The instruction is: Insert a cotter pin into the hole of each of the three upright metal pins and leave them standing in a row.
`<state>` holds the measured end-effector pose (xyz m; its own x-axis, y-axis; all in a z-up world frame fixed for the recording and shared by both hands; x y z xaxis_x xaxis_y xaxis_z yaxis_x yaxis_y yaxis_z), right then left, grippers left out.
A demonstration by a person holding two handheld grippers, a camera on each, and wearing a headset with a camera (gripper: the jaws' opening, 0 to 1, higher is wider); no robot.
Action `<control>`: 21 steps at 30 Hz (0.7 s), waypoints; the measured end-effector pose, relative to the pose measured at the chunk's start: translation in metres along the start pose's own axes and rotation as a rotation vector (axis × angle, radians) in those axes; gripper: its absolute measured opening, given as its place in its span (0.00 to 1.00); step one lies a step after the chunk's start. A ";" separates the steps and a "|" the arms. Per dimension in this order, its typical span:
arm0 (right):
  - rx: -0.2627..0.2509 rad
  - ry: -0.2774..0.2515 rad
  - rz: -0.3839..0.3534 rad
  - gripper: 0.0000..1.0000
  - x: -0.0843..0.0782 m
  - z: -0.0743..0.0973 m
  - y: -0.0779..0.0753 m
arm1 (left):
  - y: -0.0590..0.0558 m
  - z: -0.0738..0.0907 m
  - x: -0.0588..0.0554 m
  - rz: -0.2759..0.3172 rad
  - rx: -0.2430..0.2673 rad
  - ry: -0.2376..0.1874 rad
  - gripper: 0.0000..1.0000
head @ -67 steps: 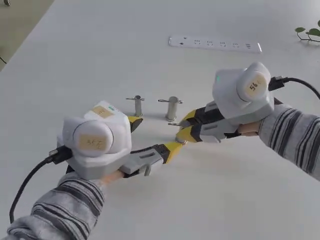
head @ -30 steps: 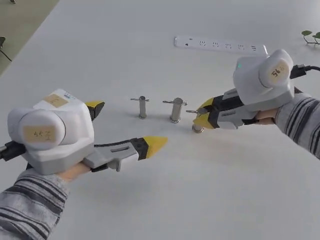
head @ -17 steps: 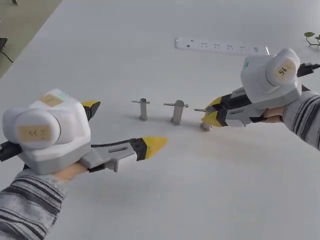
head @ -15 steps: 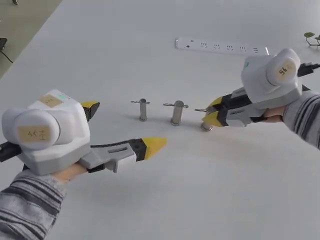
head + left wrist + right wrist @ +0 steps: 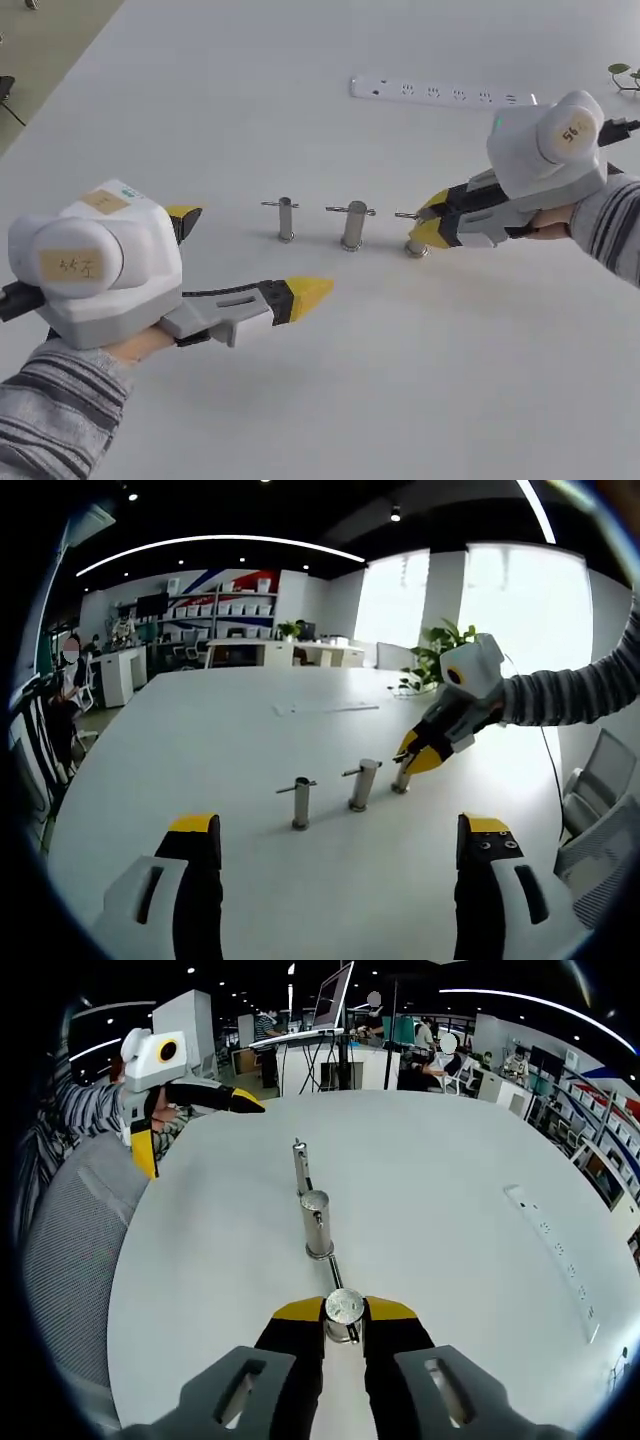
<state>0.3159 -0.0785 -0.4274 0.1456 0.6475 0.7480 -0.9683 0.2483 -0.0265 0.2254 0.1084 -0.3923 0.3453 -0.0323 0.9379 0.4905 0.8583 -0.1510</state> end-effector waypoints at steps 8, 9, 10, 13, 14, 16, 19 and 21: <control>0.014 -0.006 0.008 0.09 0.000 -0.001 -0.002 | 0.000 0.000 0.000 -0.002 -0.001 0.006 0.96; 0.016 -0.004 0.019 0.09 0.000 0.000 -0.002 | 0.001 0.000 -0.001 -0.002 0.000 0.007 0.96; 0.017 -0.002 0.025 0.09 0.000 0.000 -0.001 | 0.001 0.000 -0.001 -0.003 0.000 0.007 0.96; 0.021 -0.001 0.045 0.09 0.000 0.000 -0.001 | 0.001 0.000 -0.002 -0.007 -0.004 0.016 0.96; 0.021 0.000 0.047 0.09 0.000 0.000 -0.001 | 0.001 0.001 -0.002 -0.009 -0.006 0.019 0.96; 0.020 -0.002 0.058 0.10 0.001 0.000 -0.001 | 0.001 0.001 -0.003 -0.011 -0.007 0.024 0.96; 0.016 -0.001 0.068 0.10 0.001 0.000 0.000 | 0.000 0.001 -0.003 -0.012 -0.010 0.026 0.96; 0.006 0.002 0.082 0.13 0.001 0.002 0.000 | 0.000 0.001 -0.003 -0.011 -0.011 0.026 0.96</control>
<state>0.3159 -0.0792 -0.4258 0.0658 0.6673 0.7419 -0.9782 0.1898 -0.0839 0.2238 0.1089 -0.3945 0.3605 -0.0553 0.9311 0.5033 0.8520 -0.1443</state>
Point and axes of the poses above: the centre of the closed fingertips' face, and the gripper's own axes: z roughly backward along the fingers, y roughly to its left, x roughly out of its top, the point moved 4 cm from there along z, roughly backward along the fingers, and after that the axes turned 5 degrees about -y, right-handed, at the moved point
